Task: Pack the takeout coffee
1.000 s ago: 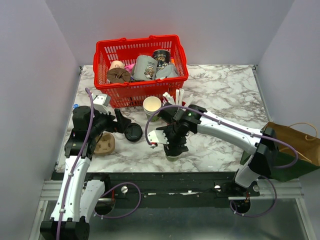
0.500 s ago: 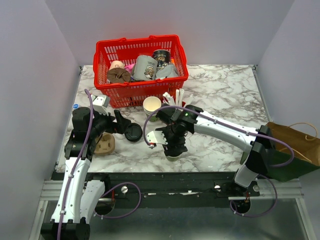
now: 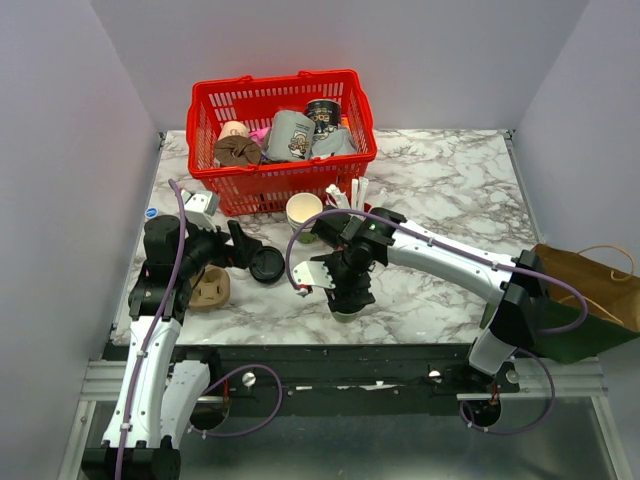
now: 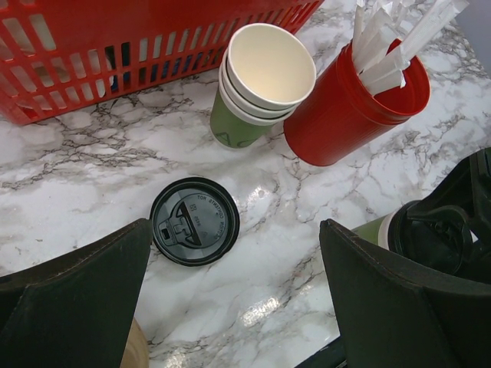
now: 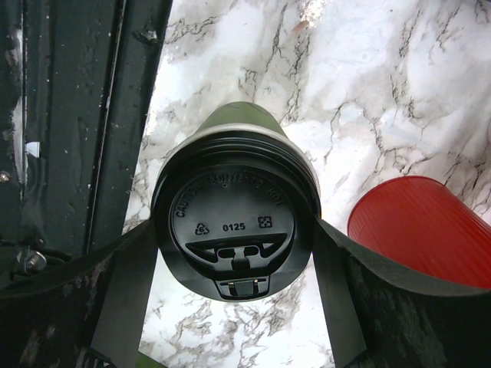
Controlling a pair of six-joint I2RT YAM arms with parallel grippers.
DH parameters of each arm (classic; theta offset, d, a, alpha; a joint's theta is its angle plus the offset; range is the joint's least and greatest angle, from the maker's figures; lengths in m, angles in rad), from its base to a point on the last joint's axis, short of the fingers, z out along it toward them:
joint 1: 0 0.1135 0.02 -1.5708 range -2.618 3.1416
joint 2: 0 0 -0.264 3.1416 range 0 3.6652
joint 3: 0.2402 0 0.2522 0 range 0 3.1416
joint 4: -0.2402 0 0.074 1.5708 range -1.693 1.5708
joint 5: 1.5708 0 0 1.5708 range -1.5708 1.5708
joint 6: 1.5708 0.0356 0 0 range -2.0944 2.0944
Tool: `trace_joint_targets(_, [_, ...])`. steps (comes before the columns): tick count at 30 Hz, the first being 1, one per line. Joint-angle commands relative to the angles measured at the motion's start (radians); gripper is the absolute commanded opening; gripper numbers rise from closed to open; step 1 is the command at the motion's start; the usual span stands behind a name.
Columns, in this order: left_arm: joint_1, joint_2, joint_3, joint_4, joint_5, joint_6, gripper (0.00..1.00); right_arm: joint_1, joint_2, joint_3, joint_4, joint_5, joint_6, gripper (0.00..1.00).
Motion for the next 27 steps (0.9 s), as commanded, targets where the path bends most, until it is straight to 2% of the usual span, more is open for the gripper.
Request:
trace_joint_targets(1, [0.009, -0.012, -0.011, 0.011, 0.031, -0.010, 0.97, -0.004, 0.004, 0.025, -0.034, -0.030, 0.001, 0.79])
trace_joint_targets(27, [0.011, 0.000, -0.026, 0.037, 0.042, -0.027, 0.97, -0.002, 0.016, -0.008, 0.019, -0.019, 0.025, 0.79])
